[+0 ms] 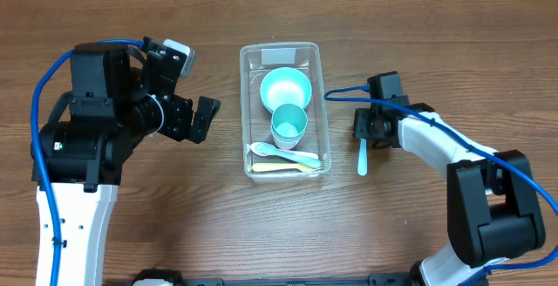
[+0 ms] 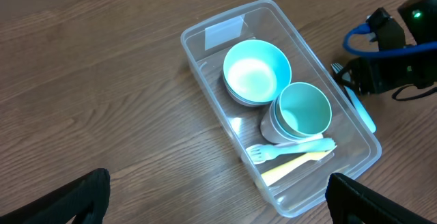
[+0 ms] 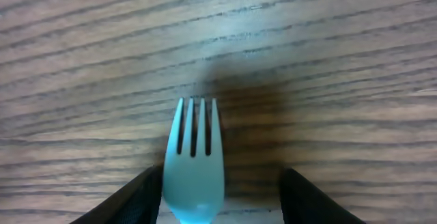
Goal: Pack container
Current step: 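Grasp the last light blue fork with the right gripper, then lower the light blue fork into the container and release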
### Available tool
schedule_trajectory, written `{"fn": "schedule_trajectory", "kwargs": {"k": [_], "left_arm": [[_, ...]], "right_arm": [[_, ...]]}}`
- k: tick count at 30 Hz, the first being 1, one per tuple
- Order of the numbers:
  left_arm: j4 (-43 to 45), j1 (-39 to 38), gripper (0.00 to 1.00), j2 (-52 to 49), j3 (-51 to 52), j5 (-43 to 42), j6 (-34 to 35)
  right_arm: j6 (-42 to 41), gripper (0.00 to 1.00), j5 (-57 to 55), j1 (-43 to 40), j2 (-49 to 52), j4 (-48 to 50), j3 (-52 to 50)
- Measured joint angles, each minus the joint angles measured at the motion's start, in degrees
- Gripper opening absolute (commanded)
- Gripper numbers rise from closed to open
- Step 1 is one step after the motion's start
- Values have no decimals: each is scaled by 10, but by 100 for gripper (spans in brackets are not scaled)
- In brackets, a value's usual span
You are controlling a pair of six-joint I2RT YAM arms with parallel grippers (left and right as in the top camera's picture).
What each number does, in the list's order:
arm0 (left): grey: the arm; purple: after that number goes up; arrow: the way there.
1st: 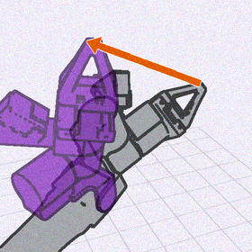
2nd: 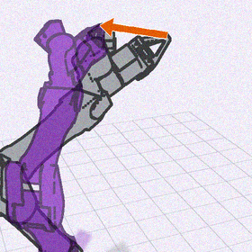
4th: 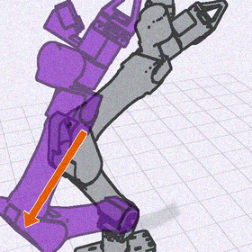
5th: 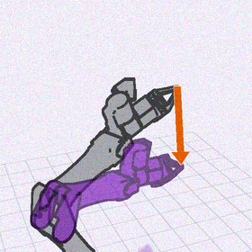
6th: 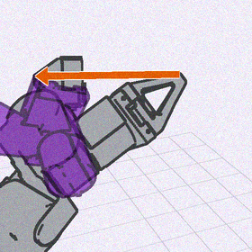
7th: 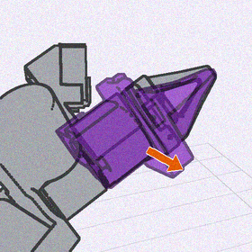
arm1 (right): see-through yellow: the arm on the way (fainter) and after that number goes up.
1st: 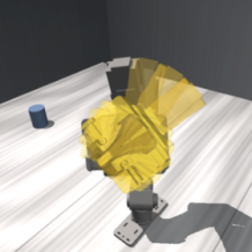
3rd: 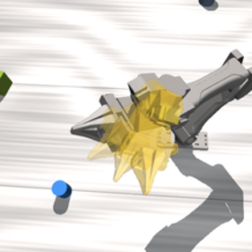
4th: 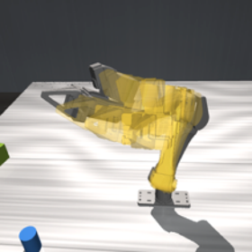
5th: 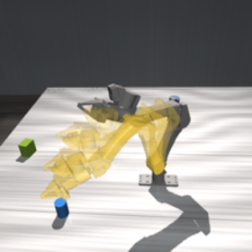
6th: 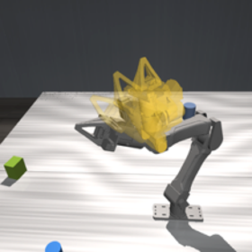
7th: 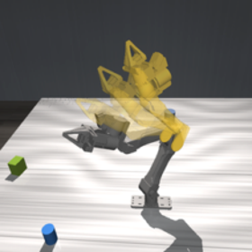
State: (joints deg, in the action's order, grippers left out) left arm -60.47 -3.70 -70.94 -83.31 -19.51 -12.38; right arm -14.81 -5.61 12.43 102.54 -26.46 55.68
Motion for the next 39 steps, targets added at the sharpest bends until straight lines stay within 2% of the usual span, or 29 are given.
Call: {"fn": "schedule_trajectory", "kwargs": {"k": [1, 4, 8, 13, 16, 20, 25, 27, 30, 33, 37, 39], "left_arm": [[0, 0, 100, 0, 0, 0, 0], [0, 0, 100, 0, 0, 0, 0], [0, 0, 100, 0, 0, 0, 0], [0, 0, 100, 0, 0, 0, 0], [0, 0, 100, 0, 0, 0, 0], [0, 0, 100, 0, 0, 0, 0], [0, 0, 100, 0, 0, 0, 0], [0, 0, 100, 0, 0, 0, 0], [0, 0, 100, 0, 0, 0, 0], [0, 0, 100, 0, 0, 0, 0], [0, 0, 100, 0, 0, 0, 0], [0, 0, 100, 0, 0, 0, 0]], "right_arm": [[0, 58, -12, 9, 0, -2, 0], [-2, 43, -30, 23, 0, -2, 0], [-2, 28, -38, 23, 0, -2, 0], [-2, 20, -38, 23, 0, -1, 0], [-2, 6, -38, 23, 0, -1, 0], [-2, 4, -38, 23, 2, -42, 17], [-1, 4, -31, 22, -2, -136, 141], [-2, 4, -32, 22, -19, -153, 172], [5, 4, -19, 26, -100, -158, 193], [90, 4, 54, 68, -164, -160, 196], [335, 4, 250, 154, -173, -202, 200], [434, 4, 309, 184, -161, -215, 200]]}}
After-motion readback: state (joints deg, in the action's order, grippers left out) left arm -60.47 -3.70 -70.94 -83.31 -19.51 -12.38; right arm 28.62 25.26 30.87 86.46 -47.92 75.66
